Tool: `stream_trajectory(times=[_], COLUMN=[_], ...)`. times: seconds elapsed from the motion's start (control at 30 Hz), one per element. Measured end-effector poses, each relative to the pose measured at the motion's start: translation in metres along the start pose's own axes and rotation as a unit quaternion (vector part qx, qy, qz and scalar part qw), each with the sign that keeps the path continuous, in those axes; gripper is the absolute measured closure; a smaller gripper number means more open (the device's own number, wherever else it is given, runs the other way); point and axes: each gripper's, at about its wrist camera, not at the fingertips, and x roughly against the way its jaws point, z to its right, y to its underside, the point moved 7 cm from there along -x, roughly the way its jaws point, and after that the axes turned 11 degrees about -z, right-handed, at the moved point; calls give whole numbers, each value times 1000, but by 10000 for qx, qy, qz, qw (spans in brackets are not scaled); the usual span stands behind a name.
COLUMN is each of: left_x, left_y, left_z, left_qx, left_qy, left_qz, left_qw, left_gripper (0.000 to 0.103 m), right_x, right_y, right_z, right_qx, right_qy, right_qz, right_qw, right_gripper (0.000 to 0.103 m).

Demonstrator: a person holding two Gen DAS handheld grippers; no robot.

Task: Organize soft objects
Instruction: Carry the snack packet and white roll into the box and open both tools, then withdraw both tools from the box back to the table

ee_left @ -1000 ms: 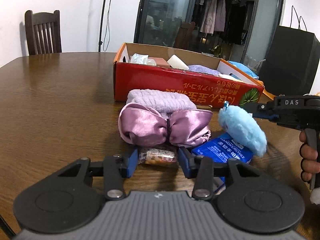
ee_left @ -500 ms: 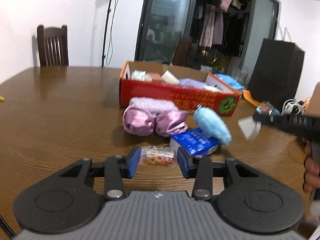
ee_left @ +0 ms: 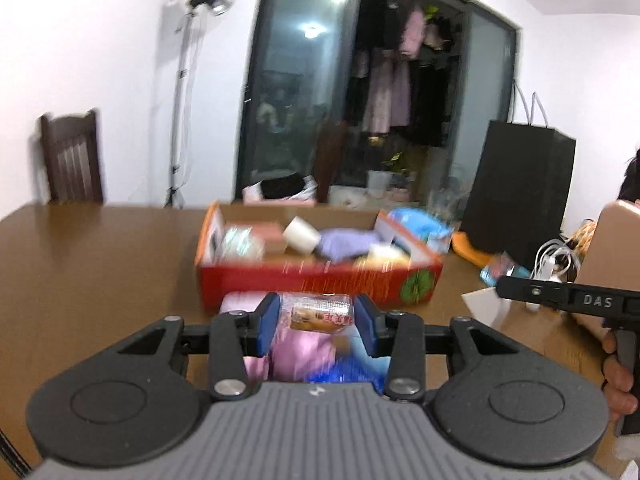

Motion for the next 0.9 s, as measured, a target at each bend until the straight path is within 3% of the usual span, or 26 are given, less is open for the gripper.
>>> stream_trajectory(times=[0.1, 0.2, 0.33, 0.43, 0.5, 0.57, 0.73, 0.9], left_x=[-43, -110, -201, -248, -262, -266, -263, -238], left_y=[-47, -87, -106, -106, -101, -96, -94, -113], left_z=[-3, -7, -23, -39, -49, -55, -63, -65], left_qx=[-202, -384, -454, -342, -264, -205, -135, 101], left_qy=[147, 22, -418, -487, -602, -563, -446, -350], left_qz=[-141, -475, -1093, -1535, -1671, -1650, -1602, -1390], left_qw=[9996, 9981, 9921, 9864, 9837, 9845, 9860, 9896], left_gripper=[61, 61, 61, 56, 48, 42, 30, 30], right_x=[-35, -92, -176, -225, -245, -256, -260, -240], right_y=[-48, -90, -116, -121, -117, -112, -105, -117], right_z=[3, 12, 32, 50, 59, 63, 70, 64], right_qx=[194, 267, 298, 362, 377, 334, 251, 286], right_qy=[-96, -63, 379, 869, 1080, 1096, 1090, 1018], right_qz=[14, -254, -825, -1188, -1379, -1479, -1452, -1281], right_qw=[9998, 9993, 9954, 9885, 9838, 9823, 9831, 9861], right_gripper=[89, 89, 89, 87, 81, 57, 54, 51])
